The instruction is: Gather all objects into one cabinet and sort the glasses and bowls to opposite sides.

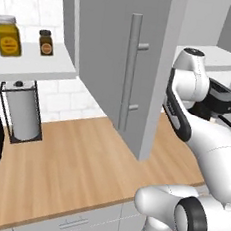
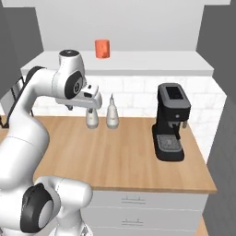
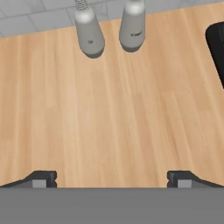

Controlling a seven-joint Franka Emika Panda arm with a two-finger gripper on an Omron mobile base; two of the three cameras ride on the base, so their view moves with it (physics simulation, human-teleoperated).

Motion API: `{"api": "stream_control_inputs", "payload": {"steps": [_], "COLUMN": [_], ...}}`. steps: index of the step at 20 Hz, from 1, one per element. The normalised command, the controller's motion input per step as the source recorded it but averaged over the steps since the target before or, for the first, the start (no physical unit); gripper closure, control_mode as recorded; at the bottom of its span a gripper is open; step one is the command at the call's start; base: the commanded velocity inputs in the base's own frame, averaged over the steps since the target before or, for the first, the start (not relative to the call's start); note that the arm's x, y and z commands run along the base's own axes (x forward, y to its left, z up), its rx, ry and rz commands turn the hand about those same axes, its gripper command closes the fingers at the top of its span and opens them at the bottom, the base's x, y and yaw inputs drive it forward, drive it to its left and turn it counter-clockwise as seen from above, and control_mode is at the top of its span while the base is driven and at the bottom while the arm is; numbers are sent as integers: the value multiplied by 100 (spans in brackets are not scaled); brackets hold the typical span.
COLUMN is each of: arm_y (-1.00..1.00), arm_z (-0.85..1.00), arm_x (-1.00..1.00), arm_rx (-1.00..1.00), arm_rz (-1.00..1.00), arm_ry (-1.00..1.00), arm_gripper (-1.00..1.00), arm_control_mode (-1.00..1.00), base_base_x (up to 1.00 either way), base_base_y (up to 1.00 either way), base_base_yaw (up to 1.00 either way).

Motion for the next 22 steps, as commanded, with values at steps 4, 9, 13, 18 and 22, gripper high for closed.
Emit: {"api": "stream_control_inputs", "payload": {"steps": [4,9,13,18,22], "arm_y": [0,0,0,0,0], "arm_z": [0,0,0,0,0], "arm_x": [0,0,0,0,0], "arm_rx": [0,0,0,0,0], "arm_rz": [0,0,0,0,0], "arm_ry": [0,0,0,0,0], "arm_gripper": [-100,-100,-100,-100,-100], "arm_control_mode": [100,100,100,100,100], "base_base_x": [61,58,47,18,0], "base_base_y": [-45,-40,-68,-34,0], "base_base_yaw": [1,0,15,8,0]}}
